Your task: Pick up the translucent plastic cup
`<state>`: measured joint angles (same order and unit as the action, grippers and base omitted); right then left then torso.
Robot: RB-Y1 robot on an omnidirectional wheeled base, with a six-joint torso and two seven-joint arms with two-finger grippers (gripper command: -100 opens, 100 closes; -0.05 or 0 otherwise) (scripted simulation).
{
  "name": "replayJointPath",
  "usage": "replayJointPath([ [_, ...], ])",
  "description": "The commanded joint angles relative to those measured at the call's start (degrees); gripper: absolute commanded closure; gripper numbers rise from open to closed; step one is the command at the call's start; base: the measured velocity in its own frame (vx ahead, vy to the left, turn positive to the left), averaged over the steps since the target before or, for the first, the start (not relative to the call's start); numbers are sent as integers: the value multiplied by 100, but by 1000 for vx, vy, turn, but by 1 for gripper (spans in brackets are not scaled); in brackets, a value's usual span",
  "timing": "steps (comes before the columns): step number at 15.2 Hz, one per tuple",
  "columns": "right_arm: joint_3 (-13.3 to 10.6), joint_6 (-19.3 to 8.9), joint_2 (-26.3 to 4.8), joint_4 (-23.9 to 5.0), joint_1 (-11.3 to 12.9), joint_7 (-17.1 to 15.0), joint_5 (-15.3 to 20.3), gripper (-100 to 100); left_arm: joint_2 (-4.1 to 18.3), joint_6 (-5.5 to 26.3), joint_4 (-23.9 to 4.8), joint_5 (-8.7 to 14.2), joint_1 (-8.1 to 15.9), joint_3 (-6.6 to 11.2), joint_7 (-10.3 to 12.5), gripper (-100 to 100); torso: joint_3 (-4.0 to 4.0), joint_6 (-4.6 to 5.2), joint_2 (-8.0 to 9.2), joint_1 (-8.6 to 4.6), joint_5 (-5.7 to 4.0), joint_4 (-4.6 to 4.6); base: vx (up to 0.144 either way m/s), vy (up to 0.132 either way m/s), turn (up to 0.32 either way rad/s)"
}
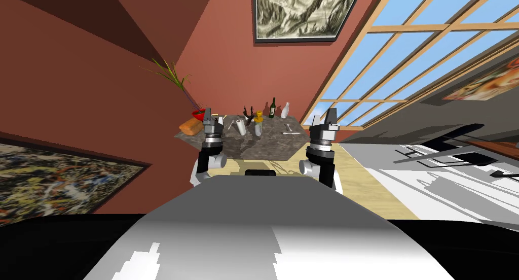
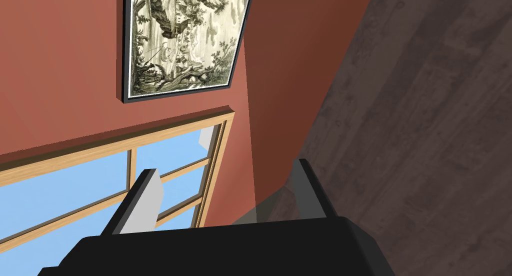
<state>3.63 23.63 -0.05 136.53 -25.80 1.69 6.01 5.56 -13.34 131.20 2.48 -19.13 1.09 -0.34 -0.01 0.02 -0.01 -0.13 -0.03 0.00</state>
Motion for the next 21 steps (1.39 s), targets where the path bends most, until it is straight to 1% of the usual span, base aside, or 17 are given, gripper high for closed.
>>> replayJointPath([
  [1,0,0,0,0,0,0,0,0,58,286,-82,28,168,-35,-72,-100,0,0,0,0,0,0,-7,-32,6],
  [2,0,0,0,0,0,0,0,0,58,300,-82,28,168,-35,-72,-100,0,0,0,-1,0,0,-2,-23,1],
  [3,0,0,0,0,0,0,0,0,119,501,-206,67,415,-71,-158,-100,0,-1,0,1,0,0,1,-27,8],
  [4,0,0,0,0,0,0,0,0,119,604,-206,67,415,-71,-158,-100,-1,0,-1,1,0,0,1,-29,6],
  [5,0,0,0,0,0,0,0,0,119,604,-206,67,415,-71,-158,-100,-1,-1,-2,0,0,0,0,-20,2],
  [6,0,0,0,0,0,0,0,0,171,828,-341,107,645,-108,-250,-100,-1,-1,-1,2,0,0,-4,-22,9],
  [7,0,0,0,0,0,0,0,0,171,929,-341,107,676,-108,-250,-100,-1,0,-2,2,0,0,-4,-26,3],
  [8,0,0,0,0,0,0,0,0,215,1070,-489,150,905,-145,-348,-100,-1,0,-2,1,0,0,-3,-37,5],
  [10,0,0,0,0,0,0,0,0,215,1274,-489,150,949,-145,-348,-100,-2,0,-3,-4,-1,-1,0,-35,3],
  [11,0,0,0,0,0,0,0,0,252,1426,-648,195,1202,-184,-451,-100,-1,-1,-3,-2,-1,-1,1,-30,5],
  [13,0,0,0,0,0,0,0,0,252,1629,-648,195,1231,-184,-451,-100,-2,0,-4,-3,-1,-1,2,-28,2],
  [14,0,0,0,0,0,0,0,0,252,1637,-648,195,1231,-184,-451,-100,-2,-1,-3,0,0,-1,1,-12,0],
  [15,0,0,0,0,0,0,0,0,282,1833,-819,240,1496,-222,-559,-100,-1,-2,-2,4,0,-1,1,-19,4],
  [17,0,0,0,0,0,0,0,0,282,2016,-819,240,1521,-222,-559,-100,-2,0,-3,1,0,-1,3,-23,1],
  [18,0,0,0,0,0,0,0,0,305,2201,-1000,288,1758,-260,-672,-100,-2,-1,-3,2,0,-1,6,-31,1],
  [20,0,0,0,0,0,0,0,0,305,2410,-1000,288,1817,-260,-672,-100,-3,0,-5,-2,-1,-1,5,-29,2],
  [21,0,0,0,0,0,0,0,0,305,2410,-1000,288,1817,-260,-672,-100,-3,-1,-5,-1,0,-1,3,-17,-2],
])
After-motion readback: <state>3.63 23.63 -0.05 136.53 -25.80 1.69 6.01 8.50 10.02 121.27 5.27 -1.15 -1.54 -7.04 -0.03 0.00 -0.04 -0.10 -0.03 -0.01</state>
